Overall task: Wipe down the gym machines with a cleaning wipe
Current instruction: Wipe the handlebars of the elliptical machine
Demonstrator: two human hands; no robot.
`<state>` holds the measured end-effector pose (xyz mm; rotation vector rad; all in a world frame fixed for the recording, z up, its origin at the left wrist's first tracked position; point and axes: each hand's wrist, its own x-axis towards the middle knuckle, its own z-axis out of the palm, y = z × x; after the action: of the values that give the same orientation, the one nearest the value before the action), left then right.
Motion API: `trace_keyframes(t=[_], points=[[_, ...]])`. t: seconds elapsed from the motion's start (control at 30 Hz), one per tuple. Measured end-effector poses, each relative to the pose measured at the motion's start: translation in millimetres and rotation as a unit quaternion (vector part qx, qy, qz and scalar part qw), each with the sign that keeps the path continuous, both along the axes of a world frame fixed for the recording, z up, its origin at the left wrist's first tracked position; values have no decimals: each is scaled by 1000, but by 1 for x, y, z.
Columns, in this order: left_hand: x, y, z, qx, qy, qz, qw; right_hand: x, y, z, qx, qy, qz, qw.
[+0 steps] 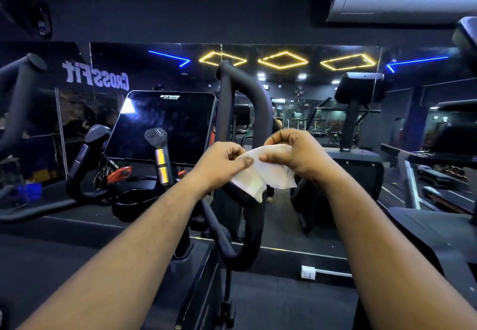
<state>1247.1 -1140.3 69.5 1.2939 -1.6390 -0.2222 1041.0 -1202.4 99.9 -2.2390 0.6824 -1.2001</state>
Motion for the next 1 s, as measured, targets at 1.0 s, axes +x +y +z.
trace_keyframes(t=[1.0], points=[[-8, -4, 0, -75, 137, -98, 983, 18, 13, -21, -52, 18, -56, 997]])
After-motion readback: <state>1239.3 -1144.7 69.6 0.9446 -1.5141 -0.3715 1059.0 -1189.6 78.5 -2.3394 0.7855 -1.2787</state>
